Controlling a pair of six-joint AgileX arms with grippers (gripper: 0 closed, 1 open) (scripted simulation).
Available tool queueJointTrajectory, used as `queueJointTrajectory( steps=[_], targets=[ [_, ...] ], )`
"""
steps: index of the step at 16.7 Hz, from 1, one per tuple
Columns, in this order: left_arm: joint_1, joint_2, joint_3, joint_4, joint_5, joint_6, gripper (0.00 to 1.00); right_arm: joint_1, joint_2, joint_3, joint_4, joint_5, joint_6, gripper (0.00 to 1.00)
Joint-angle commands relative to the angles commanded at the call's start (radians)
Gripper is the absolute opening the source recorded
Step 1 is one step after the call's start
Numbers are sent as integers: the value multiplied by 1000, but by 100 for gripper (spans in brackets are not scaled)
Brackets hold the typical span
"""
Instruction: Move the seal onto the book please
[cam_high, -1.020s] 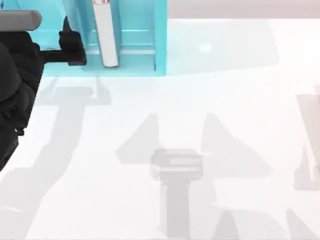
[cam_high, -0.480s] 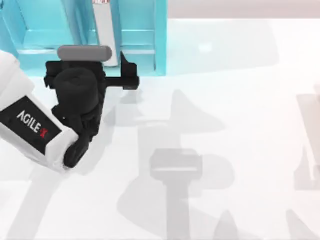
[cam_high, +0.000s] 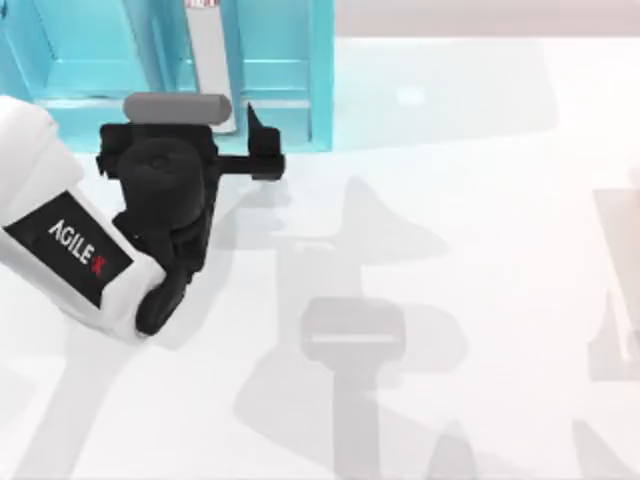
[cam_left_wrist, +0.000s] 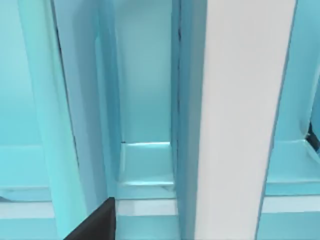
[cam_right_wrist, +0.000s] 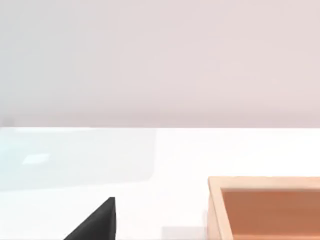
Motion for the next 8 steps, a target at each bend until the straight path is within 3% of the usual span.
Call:
queueJointTrajectory(
  steps=[8],
  targets=[
    [51,167,306,-135,55,5,100,0,0,0,0,0,0,100]
  ],
)
